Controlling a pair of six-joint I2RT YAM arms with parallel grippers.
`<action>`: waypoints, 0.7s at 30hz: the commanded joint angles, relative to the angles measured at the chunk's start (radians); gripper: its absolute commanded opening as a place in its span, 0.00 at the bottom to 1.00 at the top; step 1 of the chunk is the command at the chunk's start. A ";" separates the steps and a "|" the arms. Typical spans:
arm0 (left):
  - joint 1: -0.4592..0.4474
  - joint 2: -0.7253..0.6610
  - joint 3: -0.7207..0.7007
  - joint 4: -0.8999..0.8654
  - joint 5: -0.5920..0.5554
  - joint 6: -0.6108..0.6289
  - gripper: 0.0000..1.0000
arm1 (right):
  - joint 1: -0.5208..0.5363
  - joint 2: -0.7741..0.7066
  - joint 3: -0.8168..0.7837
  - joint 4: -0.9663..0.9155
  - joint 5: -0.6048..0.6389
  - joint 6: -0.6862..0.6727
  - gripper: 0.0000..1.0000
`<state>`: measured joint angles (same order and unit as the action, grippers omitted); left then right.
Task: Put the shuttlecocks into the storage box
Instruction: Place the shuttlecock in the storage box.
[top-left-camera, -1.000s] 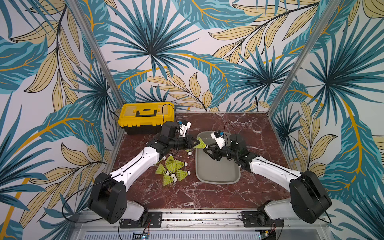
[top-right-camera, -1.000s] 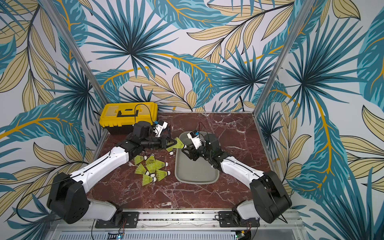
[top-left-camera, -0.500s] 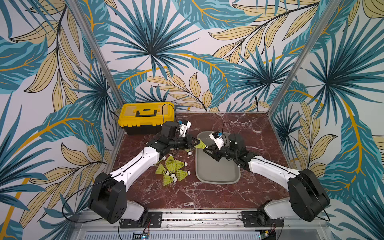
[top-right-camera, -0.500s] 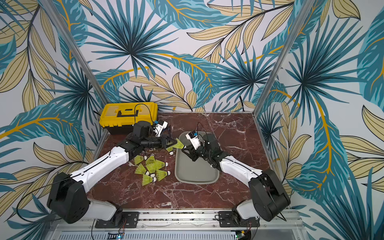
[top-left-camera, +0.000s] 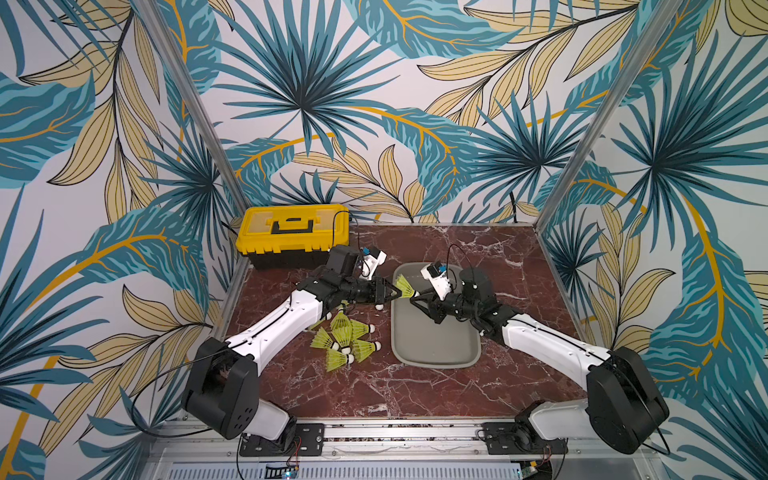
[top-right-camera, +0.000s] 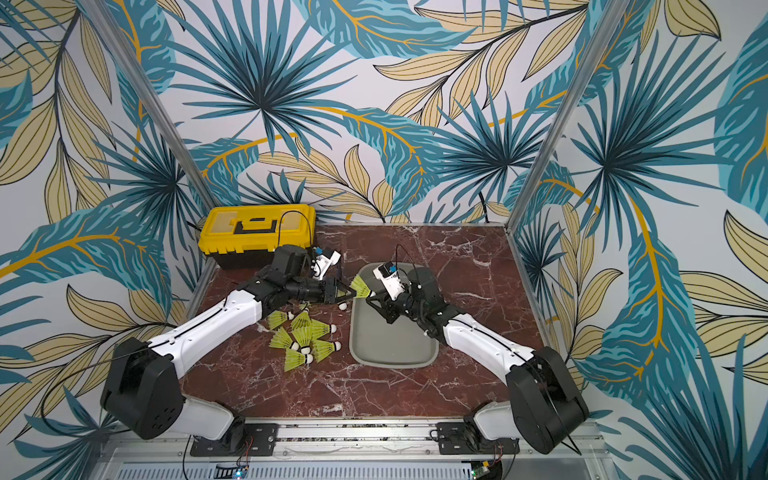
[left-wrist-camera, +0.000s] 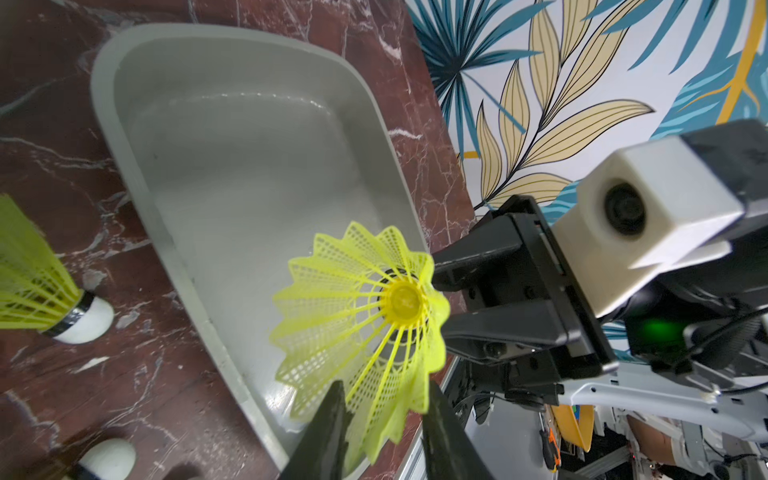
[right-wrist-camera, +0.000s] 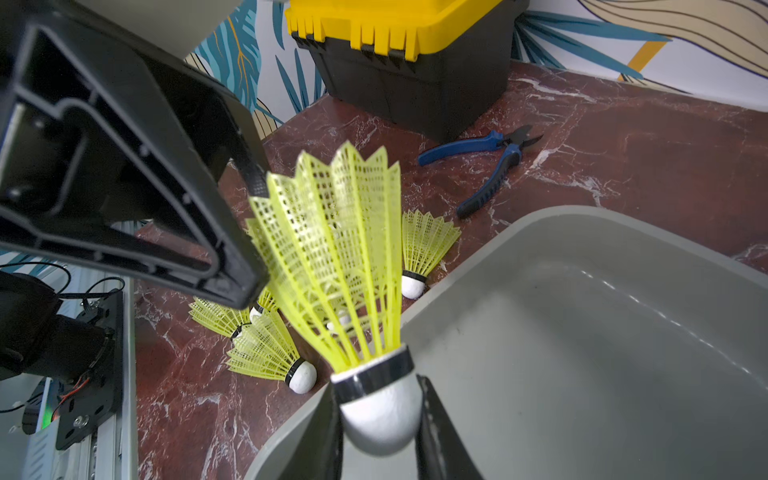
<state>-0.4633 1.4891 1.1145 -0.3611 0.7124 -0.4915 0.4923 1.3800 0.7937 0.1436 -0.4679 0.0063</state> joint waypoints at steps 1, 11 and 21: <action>-0.005 0.004 0.074 -0.124 0.007 0.108 0.32 | 0.005 -0.018 0.026 -0.052 0.021 -0.029 0.12; -0.014 -0.007 0.094 -0.138 -0.021 0.152 0.34 | 0.018 -0.009 0.051 -0.104 0.025 -0.046 0.12; -0.034 -0.015 0.105 -0.109 -0.014 0.180 0.10 | 0.024 -0.009 0.064 -0.125 0.023 -0.049 0.12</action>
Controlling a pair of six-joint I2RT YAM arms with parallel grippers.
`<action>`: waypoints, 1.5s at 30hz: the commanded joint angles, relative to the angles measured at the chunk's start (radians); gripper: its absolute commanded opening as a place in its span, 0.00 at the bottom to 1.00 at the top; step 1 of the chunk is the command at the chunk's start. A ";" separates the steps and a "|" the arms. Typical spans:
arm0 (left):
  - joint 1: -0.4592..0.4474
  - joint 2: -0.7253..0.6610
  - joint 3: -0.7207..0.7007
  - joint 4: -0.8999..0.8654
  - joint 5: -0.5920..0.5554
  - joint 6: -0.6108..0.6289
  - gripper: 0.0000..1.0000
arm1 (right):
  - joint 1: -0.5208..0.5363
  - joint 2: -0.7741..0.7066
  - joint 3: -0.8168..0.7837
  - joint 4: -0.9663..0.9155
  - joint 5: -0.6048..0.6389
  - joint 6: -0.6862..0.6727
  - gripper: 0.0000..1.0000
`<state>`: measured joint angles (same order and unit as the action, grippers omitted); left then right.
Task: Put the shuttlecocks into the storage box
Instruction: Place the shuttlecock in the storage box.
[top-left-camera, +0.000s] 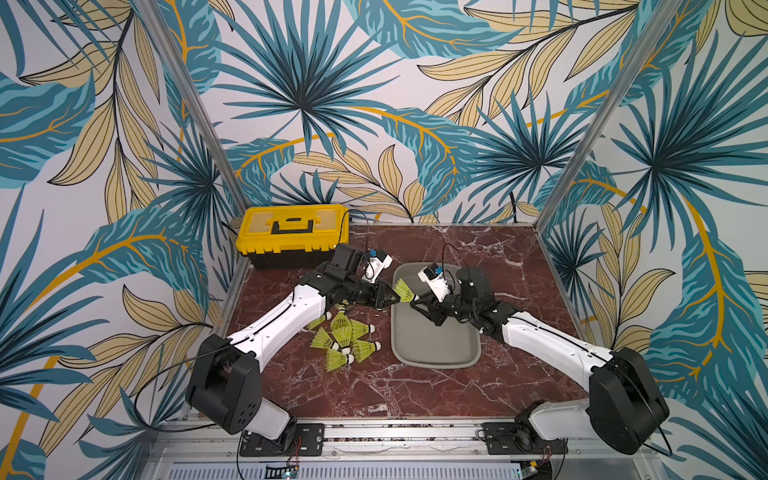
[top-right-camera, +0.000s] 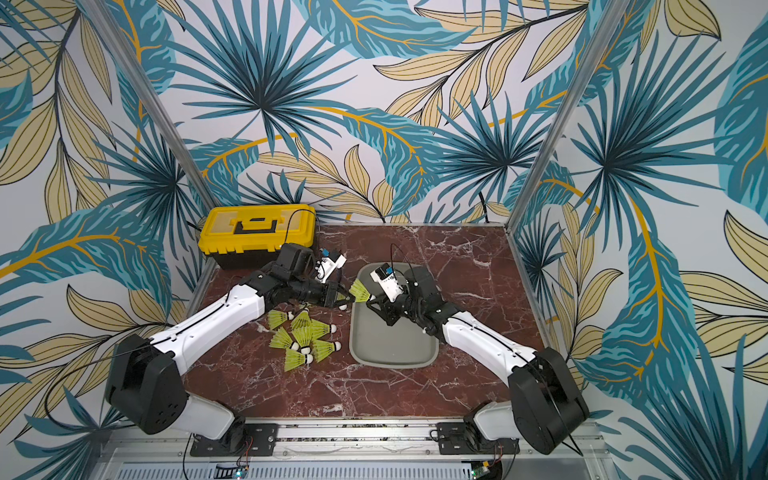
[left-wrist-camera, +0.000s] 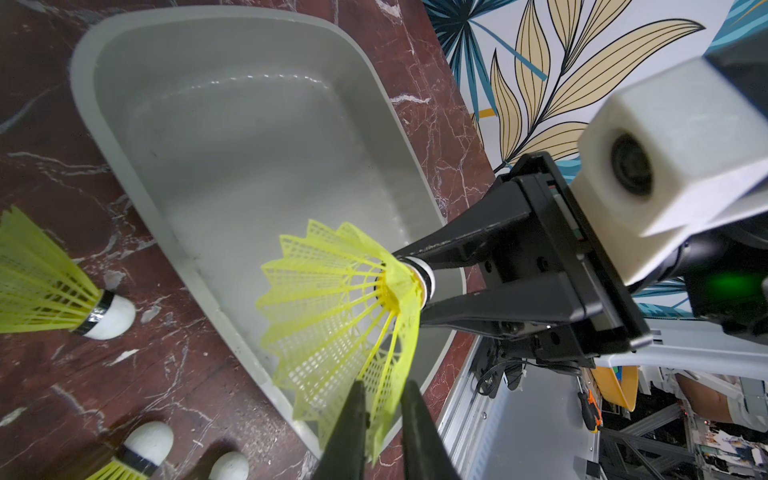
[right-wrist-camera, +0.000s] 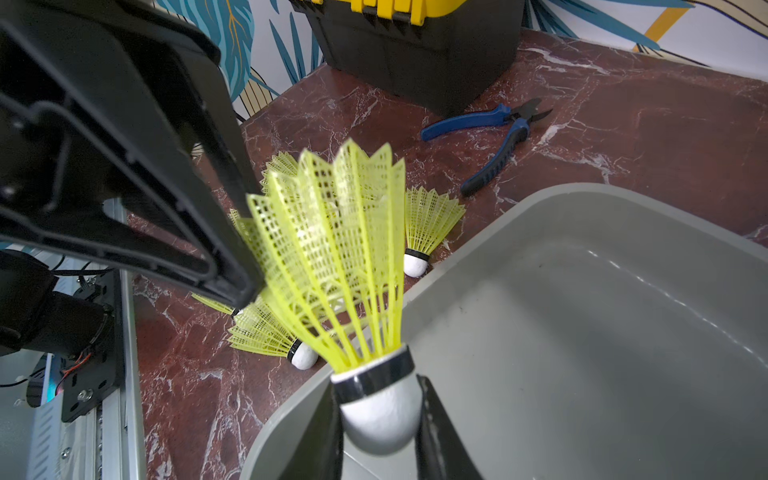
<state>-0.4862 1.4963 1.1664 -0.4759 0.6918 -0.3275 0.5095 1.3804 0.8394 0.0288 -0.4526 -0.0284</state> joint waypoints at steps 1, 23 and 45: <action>-0.011 -0.022 0.053 0.010 0.007 0.012 0.06 | 0.007 -0.012 0.018 -0.012 0.011 -0.013 0.12; -0.033 0.145 0.043 0.475 -0.046 -0.353 0.00 | 0.007 -0.421 -0.185 -0.140 0.459 0.132 0.47; -0.140 0.657 0.533 0.356 0.007 -0.325 0.00 | 0.007 -0.721 -0.171 -0.497 0.721 0.305 0.48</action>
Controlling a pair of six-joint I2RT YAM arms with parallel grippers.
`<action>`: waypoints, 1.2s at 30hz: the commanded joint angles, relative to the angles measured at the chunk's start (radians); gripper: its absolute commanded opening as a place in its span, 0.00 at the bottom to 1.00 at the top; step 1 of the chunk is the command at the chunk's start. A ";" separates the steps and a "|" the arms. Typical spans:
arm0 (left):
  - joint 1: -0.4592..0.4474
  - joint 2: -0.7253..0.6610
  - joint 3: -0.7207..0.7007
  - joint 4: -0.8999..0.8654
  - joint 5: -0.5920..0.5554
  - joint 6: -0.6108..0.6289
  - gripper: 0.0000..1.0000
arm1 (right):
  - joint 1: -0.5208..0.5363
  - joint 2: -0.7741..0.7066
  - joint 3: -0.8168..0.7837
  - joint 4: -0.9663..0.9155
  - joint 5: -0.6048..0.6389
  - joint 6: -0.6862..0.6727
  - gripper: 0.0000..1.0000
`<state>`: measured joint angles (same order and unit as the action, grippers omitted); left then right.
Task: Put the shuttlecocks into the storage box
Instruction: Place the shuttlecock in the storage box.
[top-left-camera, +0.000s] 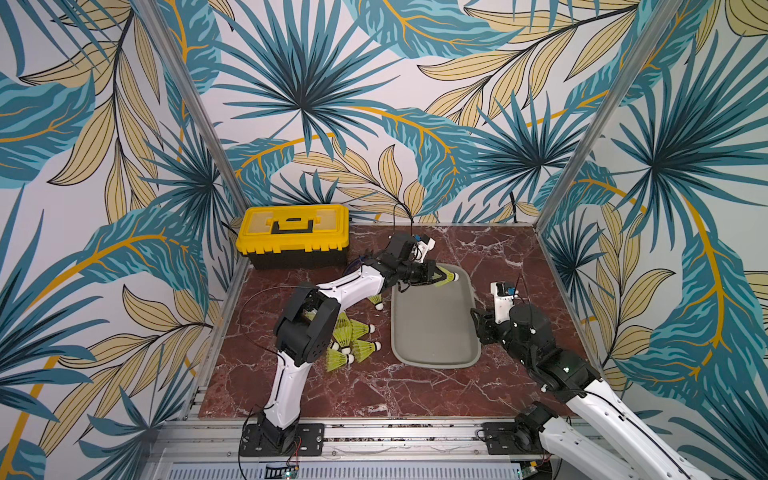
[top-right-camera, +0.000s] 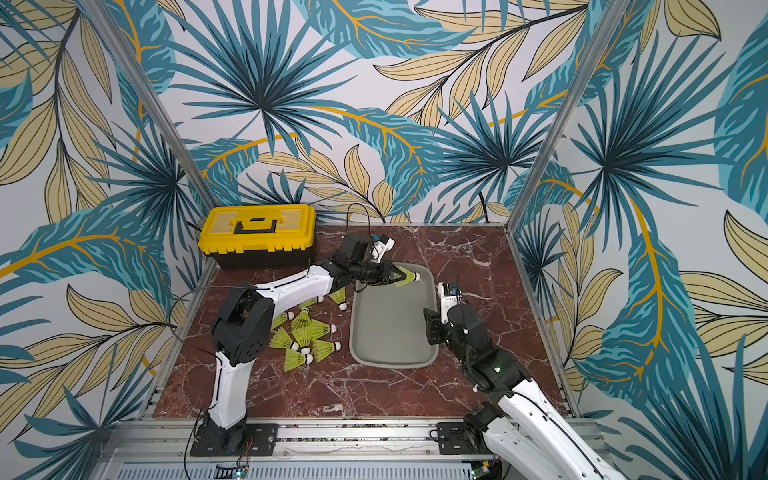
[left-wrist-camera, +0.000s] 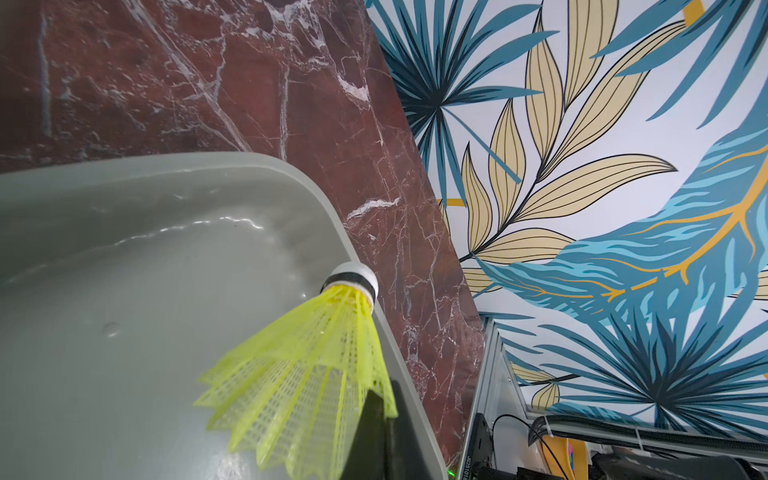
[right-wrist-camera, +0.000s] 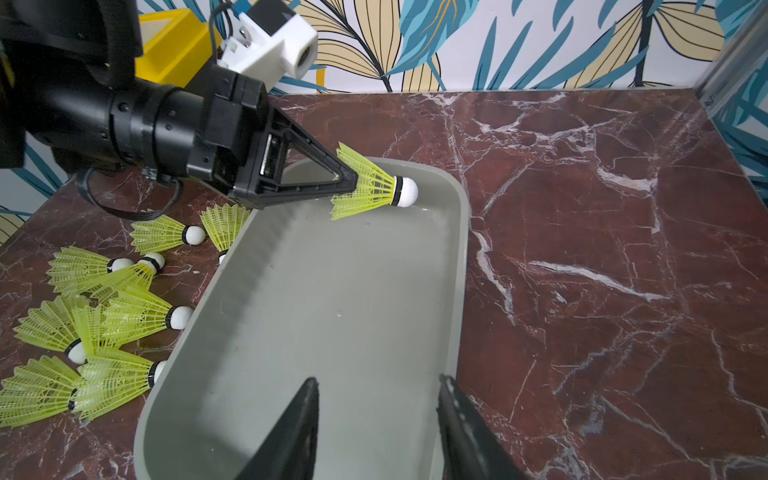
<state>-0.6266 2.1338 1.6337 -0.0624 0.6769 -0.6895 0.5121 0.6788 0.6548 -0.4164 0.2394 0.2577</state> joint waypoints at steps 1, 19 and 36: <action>0.001 0.030 0.078 -0.072 0.022 0.048 0.00 | 0.004 -0.024 0.014 -0.057 0.030 0.019 0.48; 0.004 0.222 0.279 -0.164 0.040 0.156 0.00 | 0.003 -0.032 0.005 -0.055 0.021 0.025 0.48; 0.010 0.351 0.399 -0.206 0.045 0.168 0.00 | 0.004 -0.030 -0.007 -0.050 0.015 0.029 0.48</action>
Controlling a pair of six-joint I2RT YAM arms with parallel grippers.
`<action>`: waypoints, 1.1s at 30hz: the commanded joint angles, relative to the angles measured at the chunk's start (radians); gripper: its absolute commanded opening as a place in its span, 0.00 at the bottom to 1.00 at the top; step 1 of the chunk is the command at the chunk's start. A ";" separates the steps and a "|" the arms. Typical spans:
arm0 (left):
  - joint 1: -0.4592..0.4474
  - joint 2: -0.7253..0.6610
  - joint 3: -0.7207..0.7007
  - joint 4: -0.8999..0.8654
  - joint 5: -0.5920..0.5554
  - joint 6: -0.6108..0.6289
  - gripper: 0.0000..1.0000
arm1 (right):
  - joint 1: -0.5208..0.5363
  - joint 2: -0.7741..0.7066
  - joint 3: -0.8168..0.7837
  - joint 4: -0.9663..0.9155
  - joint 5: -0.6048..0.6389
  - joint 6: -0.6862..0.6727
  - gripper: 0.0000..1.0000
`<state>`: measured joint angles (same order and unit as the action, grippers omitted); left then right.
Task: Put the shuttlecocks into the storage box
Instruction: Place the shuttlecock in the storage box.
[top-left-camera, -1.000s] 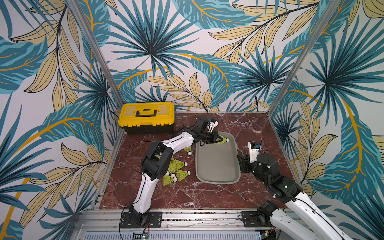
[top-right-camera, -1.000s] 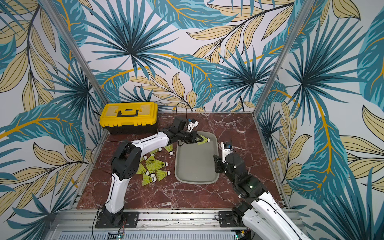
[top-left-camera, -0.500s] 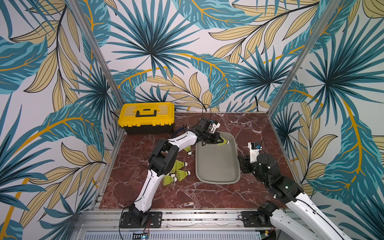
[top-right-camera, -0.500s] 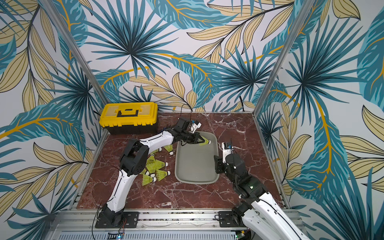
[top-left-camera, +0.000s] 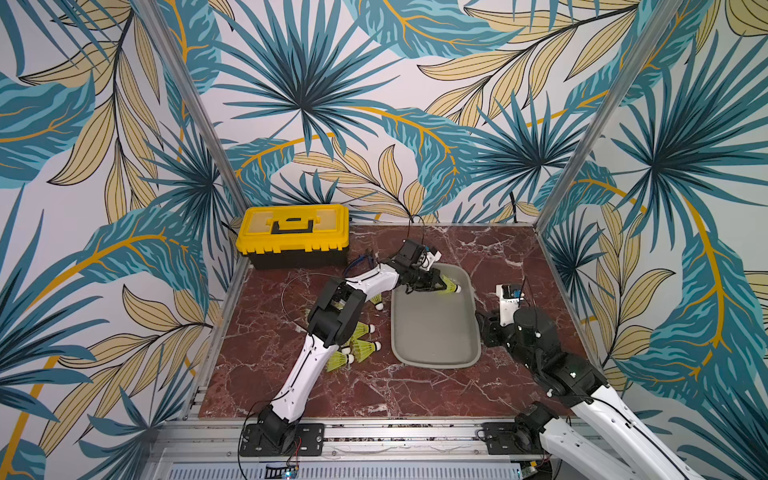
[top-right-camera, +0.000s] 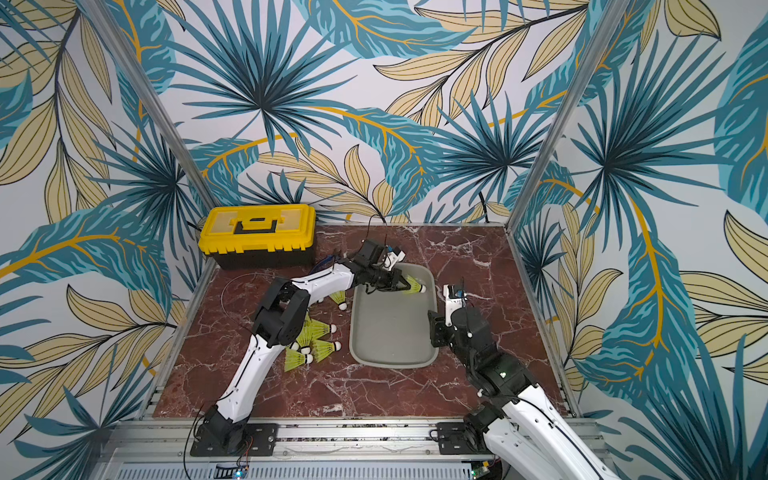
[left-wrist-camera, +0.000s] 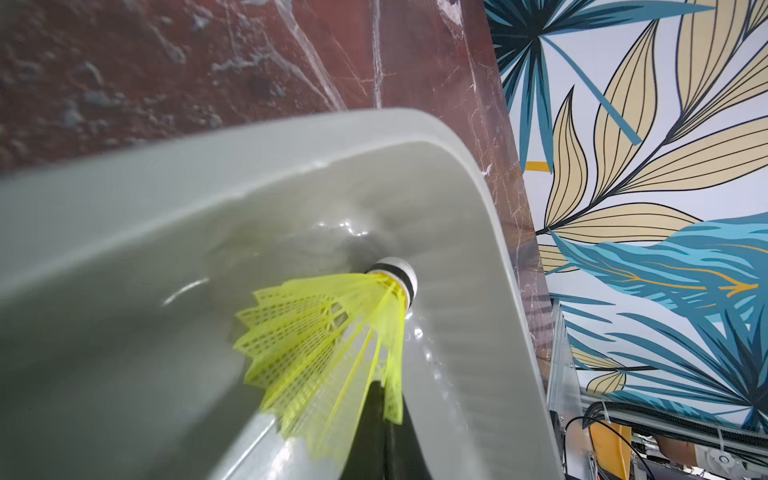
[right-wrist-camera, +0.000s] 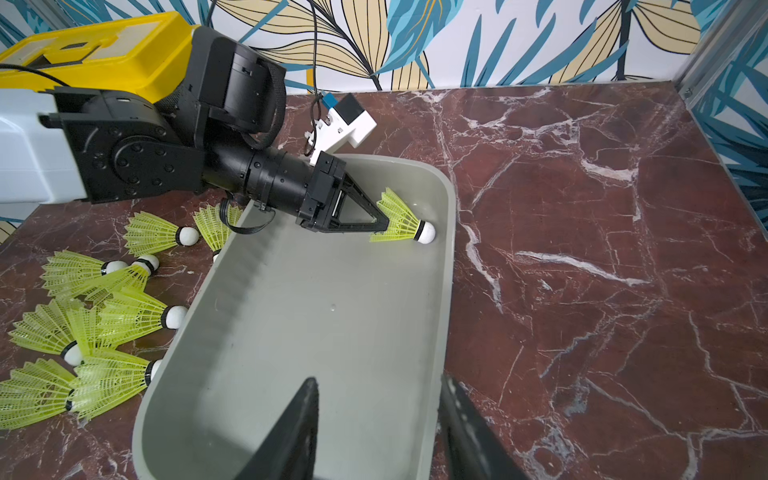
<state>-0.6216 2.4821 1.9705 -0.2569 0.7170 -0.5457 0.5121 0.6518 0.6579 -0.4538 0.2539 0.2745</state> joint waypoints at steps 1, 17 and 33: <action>0.005 0.009 0.069 -0.011 0.004 0.026 0.00 | 0.004 -0.004 -0.012 -0.014 0.001 0.012 0.48; 0.006 0.009 0.099 -0.050 -0.012 0.021 0.30 | 0.004 0.007 -0.024 -0.003 -0.005 0.014 0.48; 0.006 -0.018 0.103 -0.081 -0.045 0.054 0.49 | 0.004 0.007 -0.027 -0.005 -0.001 0.012 0.48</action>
<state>-0.6201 2.4855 2.0216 -0.3183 0.6846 -0.5171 0.5121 0.6605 0.6506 -0.4534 0.2535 0.2775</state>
